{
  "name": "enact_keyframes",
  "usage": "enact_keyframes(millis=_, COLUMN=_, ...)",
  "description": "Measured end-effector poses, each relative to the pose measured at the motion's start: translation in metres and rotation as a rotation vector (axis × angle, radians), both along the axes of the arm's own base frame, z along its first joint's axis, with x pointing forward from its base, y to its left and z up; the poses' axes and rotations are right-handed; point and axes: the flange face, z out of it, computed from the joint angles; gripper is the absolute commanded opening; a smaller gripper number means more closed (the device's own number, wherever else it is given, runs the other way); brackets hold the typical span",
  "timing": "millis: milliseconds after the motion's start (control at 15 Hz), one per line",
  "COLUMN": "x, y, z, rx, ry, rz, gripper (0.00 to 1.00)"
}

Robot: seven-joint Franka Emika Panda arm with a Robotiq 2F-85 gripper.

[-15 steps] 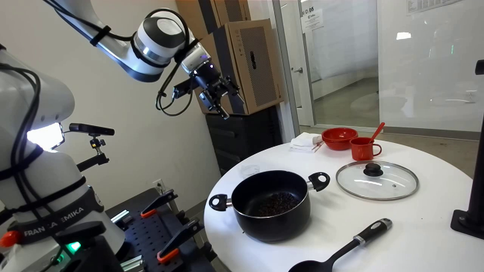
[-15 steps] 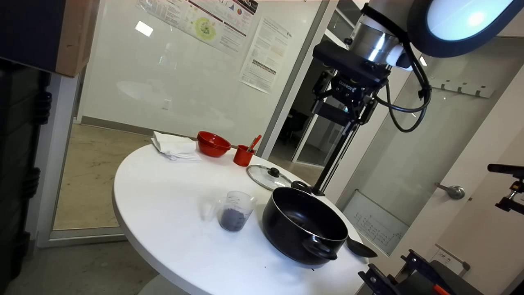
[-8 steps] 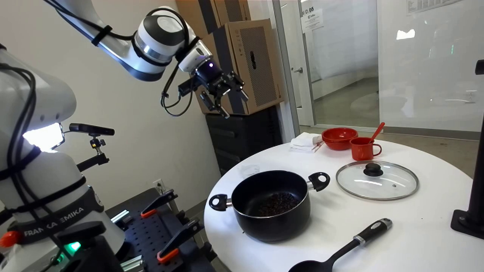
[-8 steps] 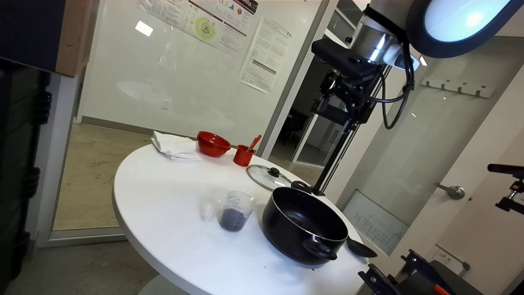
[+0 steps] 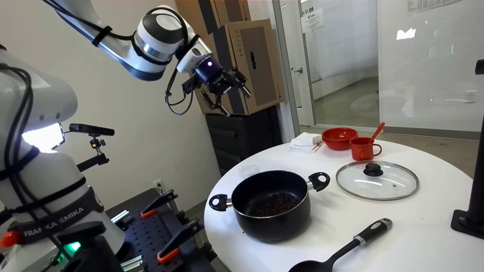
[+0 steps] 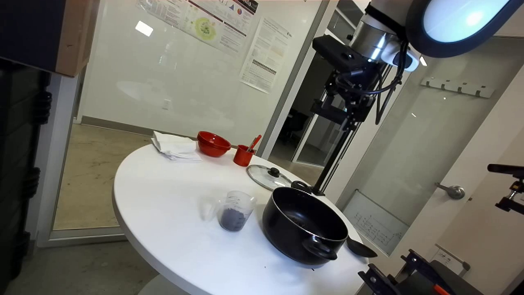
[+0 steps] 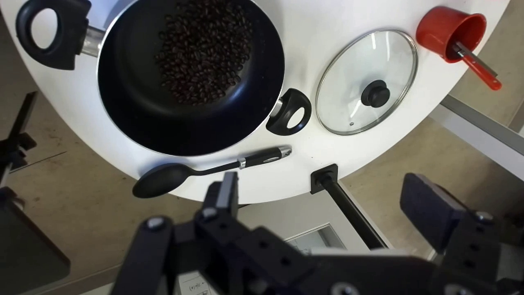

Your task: Pour the contents of the cup into the pot

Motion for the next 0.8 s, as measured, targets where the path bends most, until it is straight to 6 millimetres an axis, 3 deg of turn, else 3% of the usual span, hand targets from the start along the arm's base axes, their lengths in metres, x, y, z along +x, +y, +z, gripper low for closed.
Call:
enact_keyframes(millis=467, x=0.002, y=0.011, z=-0.017, rx=0.009, ry=0.034, rz=0.043, gripper=1.0)
enact_keyframes(millis=800, x=0.019, y=0.023, z=-0.029, rx=0.059, ry=0.046, rz=0.053, gripper=1.0)
